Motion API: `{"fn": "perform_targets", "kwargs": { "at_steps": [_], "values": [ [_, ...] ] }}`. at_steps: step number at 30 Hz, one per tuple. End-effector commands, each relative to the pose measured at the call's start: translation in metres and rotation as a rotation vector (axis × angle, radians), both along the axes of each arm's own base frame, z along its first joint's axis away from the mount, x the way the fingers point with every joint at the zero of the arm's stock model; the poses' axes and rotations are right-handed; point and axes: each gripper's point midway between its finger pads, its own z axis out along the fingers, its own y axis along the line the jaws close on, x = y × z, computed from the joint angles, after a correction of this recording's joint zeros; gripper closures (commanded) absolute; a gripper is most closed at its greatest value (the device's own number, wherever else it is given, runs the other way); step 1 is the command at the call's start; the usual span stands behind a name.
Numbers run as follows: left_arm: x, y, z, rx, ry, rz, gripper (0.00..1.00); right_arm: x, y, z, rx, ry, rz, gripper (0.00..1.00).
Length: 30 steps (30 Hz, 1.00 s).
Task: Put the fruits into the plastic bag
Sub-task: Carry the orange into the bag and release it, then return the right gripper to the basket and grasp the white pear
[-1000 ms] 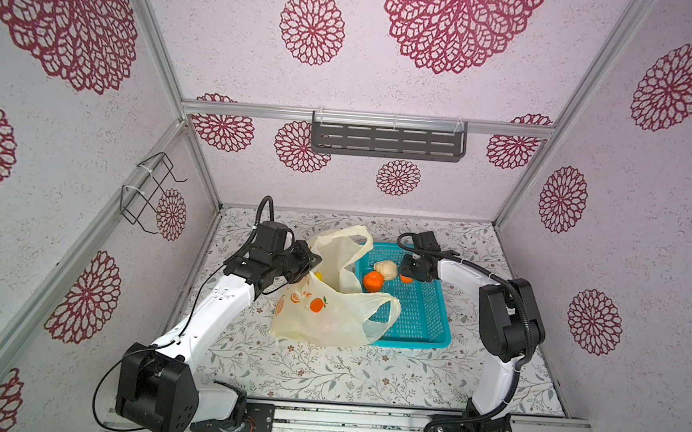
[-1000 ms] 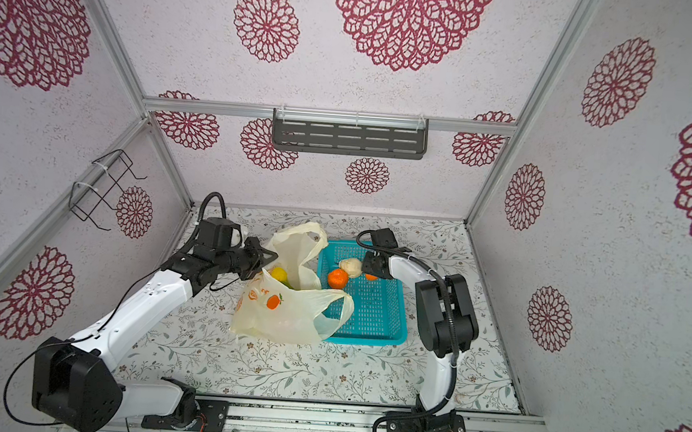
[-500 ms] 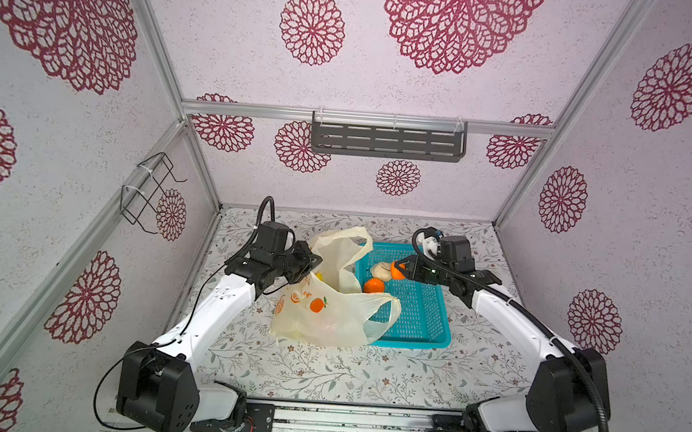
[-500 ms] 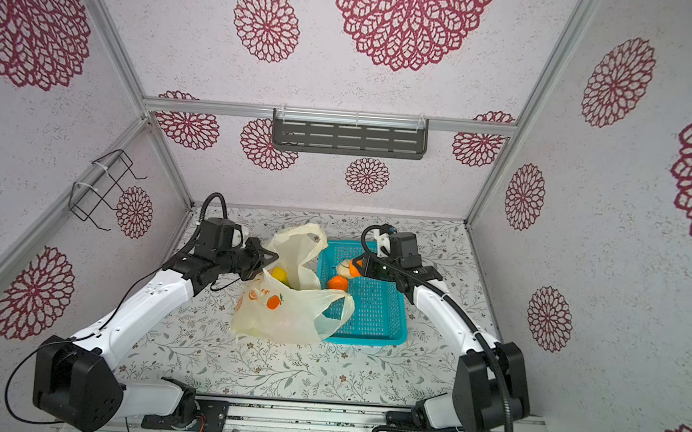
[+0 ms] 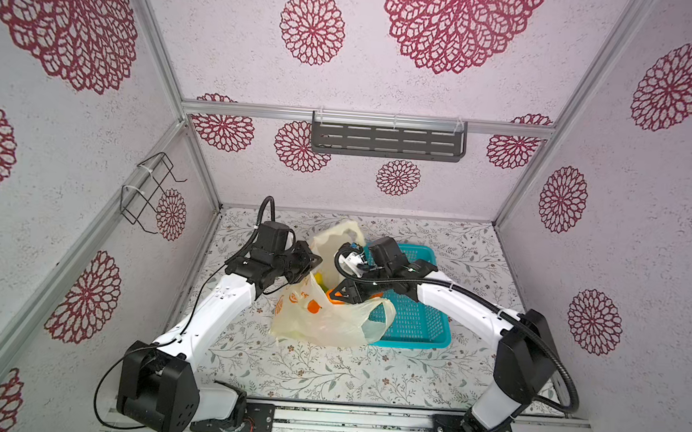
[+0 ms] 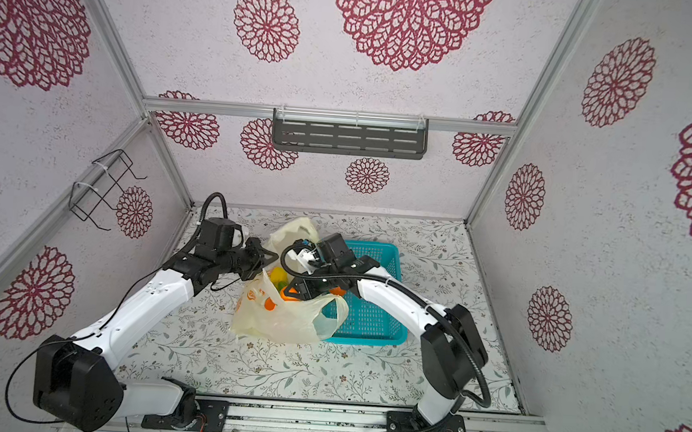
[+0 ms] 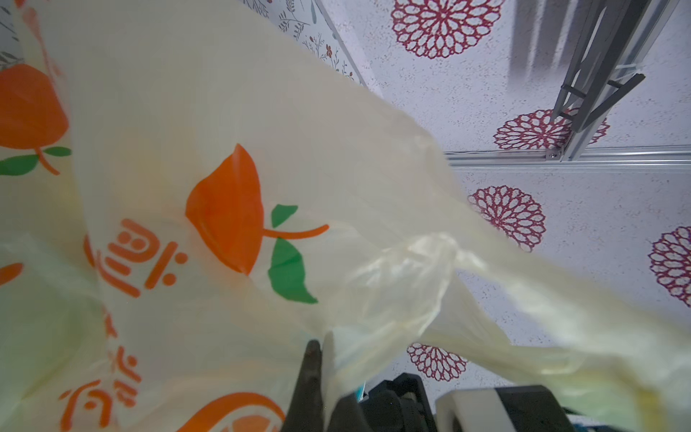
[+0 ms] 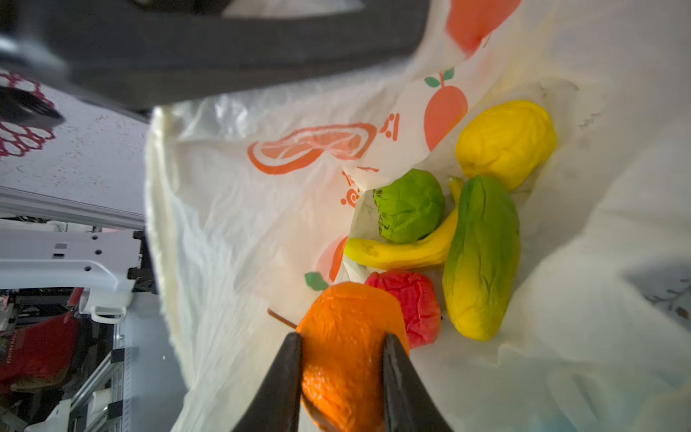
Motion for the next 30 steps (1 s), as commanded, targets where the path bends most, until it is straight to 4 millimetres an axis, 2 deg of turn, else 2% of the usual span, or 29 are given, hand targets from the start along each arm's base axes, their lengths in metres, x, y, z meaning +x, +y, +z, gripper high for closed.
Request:
{"fn": "perform_targets", "kwargs": {
  "at_steps": [1,3,7,13,17,20,22,24,27,30],
  "values": [
    [-0.001,-0.001,0.018,0.006,-0.041,-0.004,1.00,-0.002,0.007,0.011,-0.021,-0.076,0.043,0.54],
    [-0.001,0.001,0.019,0.011,-0.041,0.002,1.00,0.004,0.005,0.016,-0.022,-0.108,0.014,0.41],
    [-0.003,0.003,0.019,0.020,-0.040,0.008,1.00,0.025,-0.011,0.037,-0.015,-0.229,-0.112,0.29],
    [-0.002,0.002,0.017,0.021,-0.035,0.007,1.00,0.060,-0.064,0.078,0.056,-0.359,-0.376,0.24],
    [-0.001,0.002,0.016,0.019,-0.033,0.008,1.00,0.082,-0.110,0.090,0.104,-0.363,-0.572,0.24],
    [-0.001,0.002,0.015,0.021,-0.031,0.008,1.00,0.099,-0.151,0.084,0.110,-0.335,-0.756,0.24],
    [-0.001,0.002,0.015,0.021,-0.032,0.008,1.00,0.109,-0.175,0.071,0.087,-0.305,-0.867,0.24],
    [-0.001,0.002,0.013,0.022,-0.028,0.009,1.00,0.120,-0.196,0.050,0.030,-0.248,-0.958,0.24],
    [-0.002,0.002,0.012,0.021,-0.028,0.007,1.00,0.137,-0.207,0.020,-0.031,-0.169,-0.992,0.22],
    [-0.002,0.002,0.013,0.019,-0.031,0.005,1.00,0.150,-0.202,-0.008,-0.096,-0.079,-0.948,0.17]
  ]
}}
